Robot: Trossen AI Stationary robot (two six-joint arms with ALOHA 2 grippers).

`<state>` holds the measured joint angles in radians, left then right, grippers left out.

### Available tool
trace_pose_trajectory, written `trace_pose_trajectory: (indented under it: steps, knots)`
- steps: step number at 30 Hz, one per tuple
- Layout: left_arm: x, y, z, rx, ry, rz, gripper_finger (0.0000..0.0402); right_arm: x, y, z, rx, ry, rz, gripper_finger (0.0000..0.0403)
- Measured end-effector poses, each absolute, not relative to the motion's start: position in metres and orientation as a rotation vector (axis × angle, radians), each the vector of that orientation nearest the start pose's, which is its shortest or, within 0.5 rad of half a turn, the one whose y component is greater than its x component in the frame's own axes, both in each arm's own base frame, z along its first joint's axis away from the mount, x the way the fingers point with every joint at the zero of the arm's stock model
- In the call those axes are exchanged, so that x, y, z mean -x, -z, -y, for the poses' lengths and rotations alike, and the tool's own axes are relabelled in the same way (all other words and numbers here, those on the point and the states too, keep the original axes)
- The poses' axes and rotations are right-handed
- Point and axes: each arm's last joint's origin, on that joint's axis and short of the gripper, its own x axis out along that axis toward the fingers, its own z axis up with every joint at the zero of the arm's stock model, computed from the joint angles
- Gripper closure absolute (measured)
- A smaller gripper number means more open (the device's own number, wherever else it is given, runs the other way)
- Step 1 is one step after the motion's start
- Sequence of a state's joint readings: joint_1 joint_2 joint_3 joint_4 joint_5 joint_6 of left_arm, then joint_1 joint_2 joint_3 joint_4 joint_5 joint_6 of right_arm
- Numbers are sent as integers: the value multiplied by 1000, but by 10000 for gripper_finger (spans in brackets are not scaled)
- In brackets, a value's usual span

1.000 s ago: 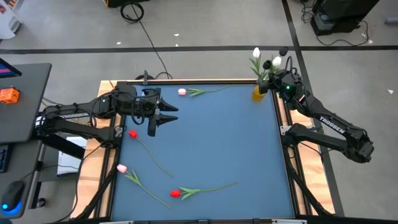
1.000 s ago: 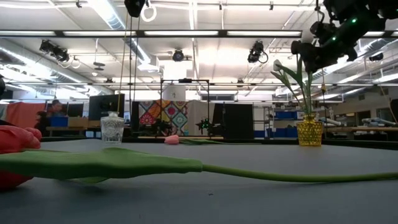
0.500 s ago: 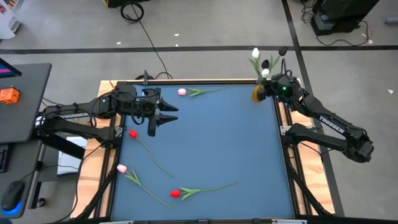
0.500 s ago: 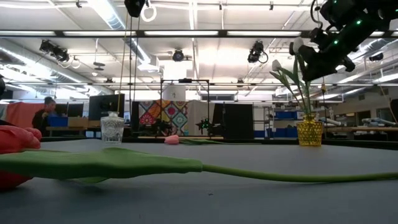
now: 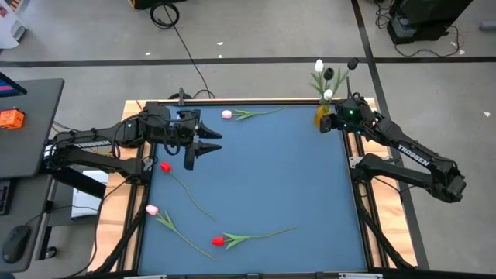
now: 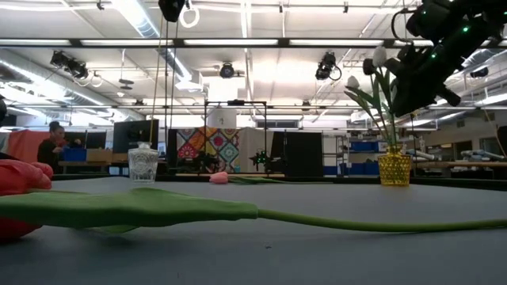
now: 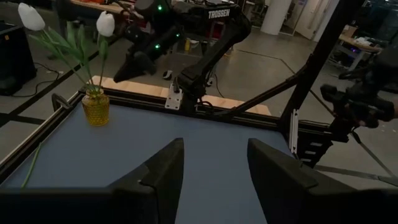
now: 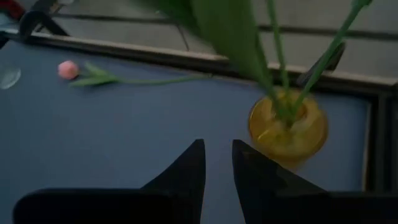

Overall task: Sort flowers into vase by color
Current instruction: Put the top pink tulip into the transparent vase

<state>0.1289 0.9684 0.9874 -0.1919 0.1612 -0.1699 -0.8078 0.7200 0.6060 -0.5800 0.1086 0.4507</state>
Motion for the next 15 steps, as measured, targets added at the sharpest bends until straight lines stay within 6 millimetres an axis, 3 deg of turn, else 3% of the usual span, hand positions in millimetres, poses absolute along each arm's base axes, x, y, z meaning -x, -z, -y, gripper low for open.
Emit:
trace_pose_trajectory:
  steps: [9, 15]
  knots:
    - [-208, -369, -22, 194, 17, -173, 218, -95, -238, 99, -813, 1010, -550, 312]
    - [-208, -369, -22, 194, 18, -173, 218, -96, -234, 88, -979, 879, -620, 298]
